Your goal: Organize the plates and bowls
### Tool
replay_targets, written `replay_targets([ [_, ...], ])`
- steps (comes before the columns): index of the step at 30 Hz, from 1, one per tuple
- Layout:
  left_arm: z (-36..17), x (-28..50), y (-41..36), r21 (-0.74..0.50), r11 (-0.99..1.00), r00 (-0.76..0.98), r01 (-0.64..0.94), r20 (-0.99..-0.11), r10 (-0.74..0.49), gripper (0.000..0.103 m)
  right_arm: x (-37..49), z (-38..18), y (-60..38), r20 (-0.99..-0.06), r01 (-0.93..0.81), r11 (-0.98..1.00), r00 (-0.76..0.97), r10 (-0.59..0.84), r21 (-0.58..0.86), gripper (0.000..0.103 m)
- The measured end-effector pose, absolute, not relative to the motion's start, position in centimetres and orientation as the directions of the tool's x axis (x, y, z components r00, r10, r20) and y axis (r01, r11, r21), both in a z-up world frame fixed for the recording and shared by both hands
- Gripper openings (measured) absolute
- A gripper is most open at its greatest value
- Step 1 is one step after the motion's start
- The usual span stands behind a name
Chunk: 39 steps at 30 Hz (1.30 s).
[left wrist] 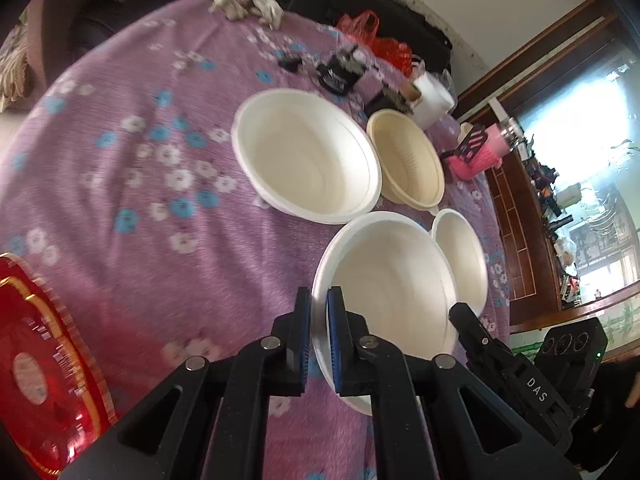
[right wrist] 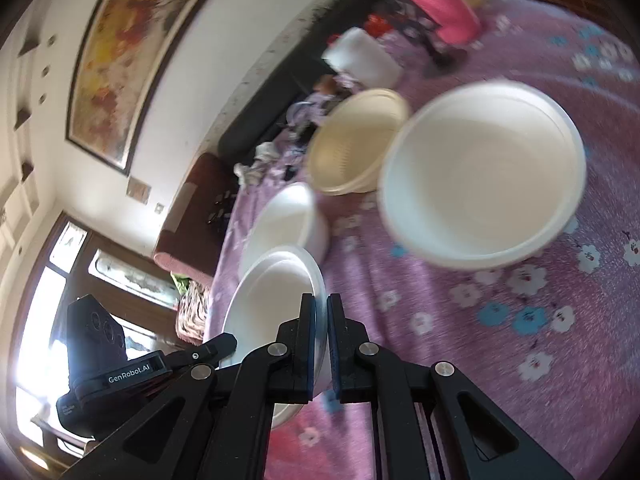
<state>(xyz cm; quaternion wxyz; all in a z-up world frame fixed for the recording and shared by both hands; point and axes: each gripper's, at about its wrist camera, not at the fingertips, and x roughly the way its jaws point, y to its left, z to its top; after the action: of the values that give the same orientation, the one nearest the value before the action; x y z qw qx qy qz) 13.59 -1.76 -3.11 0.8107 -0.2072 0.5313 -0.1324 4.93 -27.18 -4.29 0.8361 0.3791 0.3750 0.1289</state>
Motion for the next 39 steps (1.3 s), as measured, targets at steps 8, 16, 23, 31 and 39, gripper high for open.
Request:
replay_targets([
  [8,-0.8,9.1,3.1,-0.489,0.872,0.46,-0.032,-0.782,-0.421,0.008,2.9,-1.4,-22.4,-0.514,-0.028,0.713,0.674,0.531,0.7,0.007],
  [16,0.7,4.9,8.6,-0.46,0.884,0.513,-0.08,-0.78,-0.359,0.008,1.8,0.0,-16.9,-0.512,-0.123,0.721,0.623,0.591,0.682,0.007],
  [23,1.2,1.5,14.2,-0.427,0.891,0.544,-0.152,-0.789,-0.285,0.008,1.2,-0.1,-10.4,-0.524,-0.221,0.713,0.543,0.656,0.665,0.007],
  [31,0.3,-1.0,19.0,-0.419,0.88,0.56,-0.225,-0.795,-0.235,0.008,1.2,-1.4,-4.1,-0.562,-0.286,0.714,0.461,0.687,0.639,0.008],
  [39,-2.2,-1.3,20.5,-0.393,0.883,0.534,-0.256,-0.819,-0.209,0.008,1.4,-3.5,-1.8,-0.604,-0.282,0.733,0.427,0.673,0.619,0.008],
])
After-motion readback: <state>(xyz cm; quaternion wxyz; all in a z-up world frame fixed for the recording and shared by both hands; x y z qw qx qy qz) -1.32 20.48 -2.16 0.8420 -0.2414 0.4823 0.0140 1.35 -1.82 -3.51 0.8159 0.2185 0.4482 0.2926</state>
